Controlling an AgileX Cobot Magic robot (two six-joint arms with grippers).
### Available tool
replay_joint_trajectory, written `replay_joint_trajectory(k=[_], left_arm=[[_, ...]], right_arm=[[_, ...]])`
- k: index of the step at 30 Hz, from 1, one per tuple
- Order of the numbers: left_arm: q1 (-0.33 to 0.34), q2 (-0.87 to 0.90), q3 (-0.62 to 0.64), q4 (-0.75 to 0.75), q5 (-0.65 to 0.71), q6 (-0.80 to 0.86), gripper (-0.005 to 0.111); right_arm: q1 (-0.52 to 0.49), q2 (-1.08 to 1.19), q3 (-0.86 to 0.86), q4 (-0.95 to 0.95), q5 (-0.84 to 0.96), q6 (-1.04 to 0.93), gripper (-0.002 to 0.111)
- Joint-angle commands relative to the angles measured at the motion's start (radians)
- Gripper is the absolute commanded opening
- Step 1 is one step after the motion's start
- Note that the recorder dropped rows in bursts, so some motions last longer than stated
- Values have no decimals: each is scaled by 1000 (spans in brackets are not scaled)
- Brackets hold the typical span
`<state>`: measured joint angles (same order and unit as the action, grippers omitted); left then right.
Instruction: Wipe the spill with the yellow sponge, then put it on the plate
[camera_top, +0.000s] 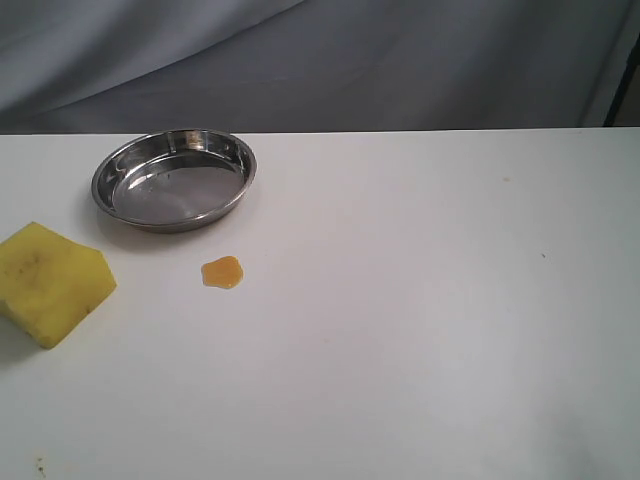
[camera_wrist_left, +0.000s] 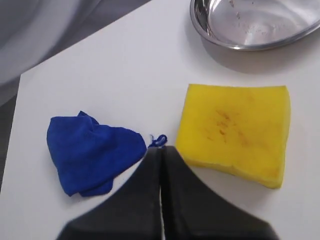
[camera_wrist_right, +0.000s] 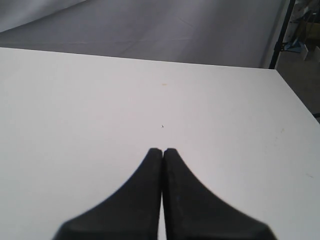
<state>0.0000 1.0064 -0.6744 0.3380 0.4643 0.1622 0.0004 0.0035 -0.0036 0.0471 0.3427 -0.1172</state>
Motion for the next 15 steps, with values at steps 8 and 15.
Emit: replay_joint_trajectory(k=[8, 15], left_arm=[[0, -1, 6, -96, -50, -4, 0], [0, -1, 6, -120, -50, -4, 0]], right_arm=[[1, -4, 4, 4, -1, -2, 0], [1, -4, 4, 4, -1, -2, 0]])
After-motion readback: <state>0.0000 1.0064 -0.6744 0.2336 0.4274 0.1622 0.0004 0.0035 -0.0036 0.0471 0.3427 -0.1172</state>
